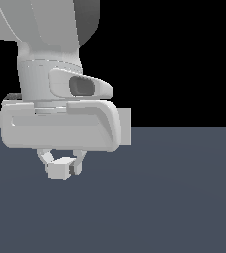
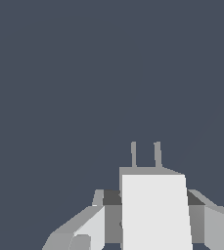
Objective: Plug the charger into the wall socket.
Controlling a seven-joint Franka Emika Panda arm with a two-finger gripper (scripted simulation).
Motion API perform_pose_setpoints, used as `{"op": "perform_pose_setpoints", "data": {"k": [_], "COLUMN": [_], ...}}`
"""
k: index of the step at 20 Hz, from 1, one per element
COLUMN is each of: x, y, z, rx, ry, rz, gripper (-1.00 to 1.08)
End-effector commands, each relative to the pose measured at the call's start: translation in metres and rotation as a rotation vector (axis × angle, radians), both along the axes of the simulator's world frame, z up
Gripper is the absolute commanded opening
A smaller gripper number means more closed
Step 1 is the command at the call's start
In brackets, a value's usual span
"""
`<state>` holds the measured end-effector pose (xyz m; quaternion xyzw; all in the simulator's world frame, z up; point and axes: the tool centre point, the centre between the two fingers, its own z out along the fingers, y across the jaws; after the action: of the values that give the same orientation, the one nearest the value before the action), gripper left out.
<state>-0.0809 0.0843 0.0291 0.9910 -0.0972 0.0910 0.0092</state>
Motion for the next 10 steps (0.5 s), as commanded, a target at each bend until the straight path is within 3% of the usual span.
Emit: {"op": "perform_pose_setpoints", "data": {"k": [1, 10], "x": [0.009, 0.046], "y": [-0.010, -0.053], "z": [0.011, 0.058], "rx": [0.000, 0.001], "ry": [-0.001, -0.001], "rz": [-0.010, -0.049], "gripper": [-1.00, -1.00]}}
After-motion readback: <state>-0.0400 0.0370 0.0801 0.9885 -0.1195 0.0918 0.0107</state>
